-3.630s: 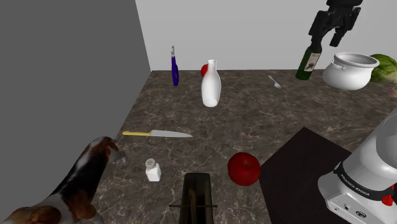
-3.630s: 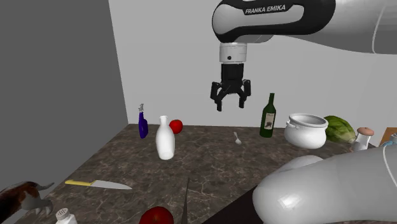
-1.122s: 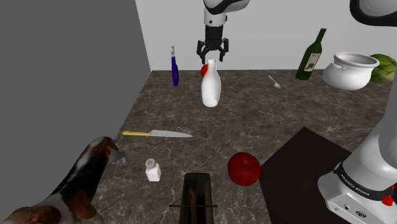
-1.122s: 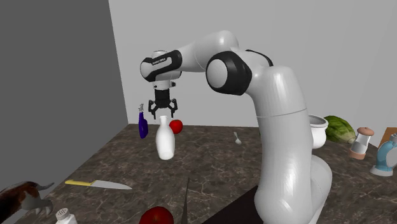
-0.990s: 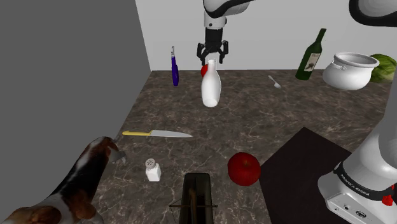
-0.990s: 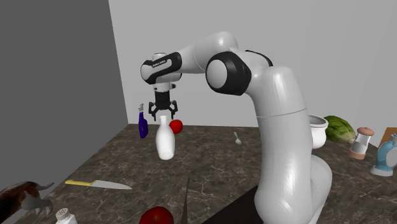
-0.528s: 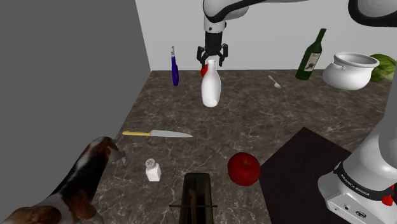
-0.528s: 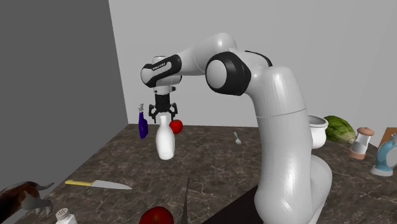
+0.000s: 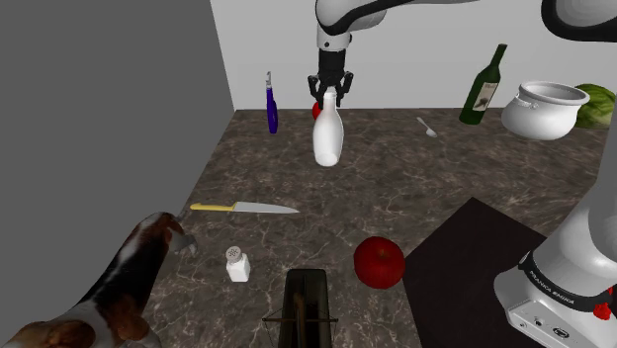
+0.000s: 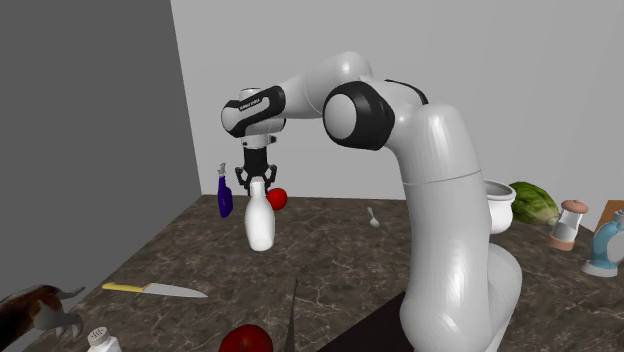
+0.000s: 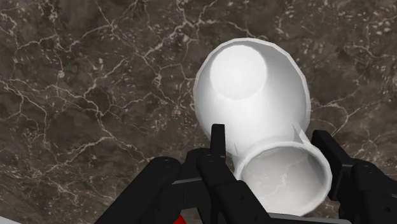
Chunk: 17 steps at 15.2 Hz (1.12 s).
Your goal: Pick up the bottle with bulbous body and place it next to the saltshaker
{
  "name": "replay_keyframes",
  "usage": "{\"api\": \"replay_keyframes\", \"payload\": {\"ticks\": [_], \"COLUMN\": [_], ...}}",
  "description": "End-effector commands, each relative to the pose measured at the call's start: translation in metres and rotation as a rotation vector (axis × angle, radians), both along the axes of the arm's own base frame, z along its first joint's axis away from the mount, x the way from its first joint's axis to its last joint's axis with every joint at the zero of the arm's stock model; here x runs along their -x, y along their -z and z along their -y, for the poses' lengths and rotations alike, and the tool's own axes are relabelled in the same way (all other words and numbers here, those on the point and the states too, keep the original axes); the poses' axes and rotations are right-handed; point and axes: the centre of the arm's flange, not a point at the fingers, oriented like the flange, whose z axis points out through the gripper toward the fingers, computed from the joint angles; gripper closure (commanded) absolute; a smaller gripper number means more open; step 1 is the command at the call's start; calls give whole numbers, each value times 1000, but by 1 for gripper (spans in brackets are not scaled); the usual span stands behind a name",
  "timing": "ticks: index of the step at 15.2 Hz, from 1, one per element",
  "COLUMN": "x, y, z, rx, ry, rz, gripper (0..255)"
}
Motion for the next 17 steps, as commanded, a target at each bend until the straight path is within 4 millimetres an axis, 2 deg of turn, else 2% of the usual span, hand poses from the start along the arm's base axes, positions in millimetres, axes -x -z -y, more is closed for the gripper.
{"api": "replay_keyframes", "payload": {"ticks": [1, 4, 17], "x": [0, 0, 0], "y": [0, 0, -68], "z": [0, 0, 0], "rx": [0, 0, 0], "ry": [0, 0, 0], "rz": [-1, 0, 0], "gripper": [255, 255, 255]}}
